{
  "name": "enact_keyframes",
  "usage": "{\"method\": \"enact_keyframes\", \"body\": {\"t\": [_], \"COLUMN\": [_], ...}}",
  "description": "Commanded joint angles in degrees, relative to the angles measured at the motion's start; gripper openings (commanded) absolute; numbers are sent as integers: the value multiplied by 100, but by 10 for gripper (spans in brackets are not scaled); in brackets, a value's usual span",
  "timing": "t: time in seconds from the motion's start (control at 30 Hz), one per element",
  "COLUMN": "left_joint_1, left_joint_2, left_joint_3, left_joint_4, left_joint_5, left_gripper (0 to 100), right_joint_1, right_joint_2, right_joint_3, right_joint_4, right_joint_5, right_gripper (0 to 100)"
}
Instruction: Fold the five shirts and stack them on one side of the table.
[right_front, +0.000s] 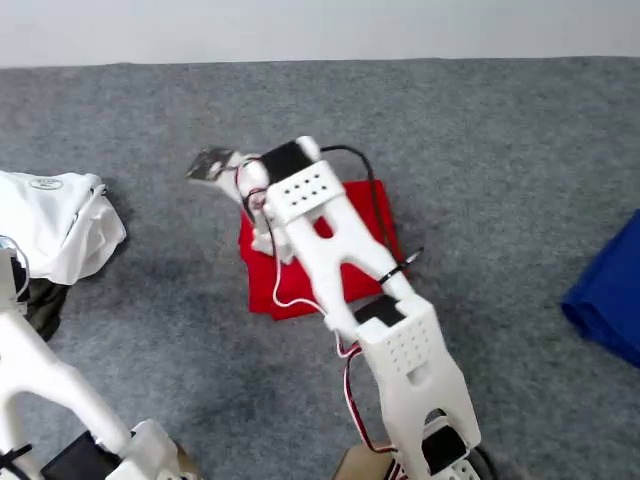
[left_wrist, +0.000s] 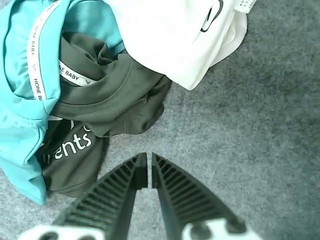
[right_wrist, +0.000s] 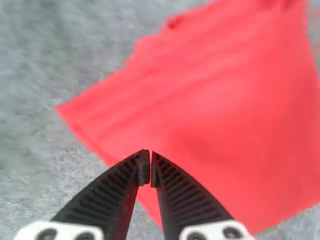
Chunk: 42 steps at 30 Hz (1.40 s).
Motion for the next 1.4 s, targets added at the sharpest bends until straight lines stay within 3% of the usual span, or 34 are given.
{"method": "enact_keyframes", "body": {"t": [0.0,0.43,0.83,1.07,1.37], "left_joint_1": [44,44,44,18,-53], "left_joint_2": [-185,-185,-185,-185,-193], "left_joint_3": [-31,-13,-13,40,338], "left_joint_4": [-114,-114,-114,53,237], "left_joint_5": [-26,-26,-9,9,9], "left_gripper": [33,33,33,33,33], "right_joint_1": [57,-637,-215,180,1130], "right_joint_2": [312,901,-233,-1147,-1991], "right_joint_3": [-62,-53,-26,211,1960], "right_joint_4": [84,277,277,286,277], "right_joint_5": [26,-149,-158,-1582,-2804], "right_gripper": [11,10,10,15,17]}}
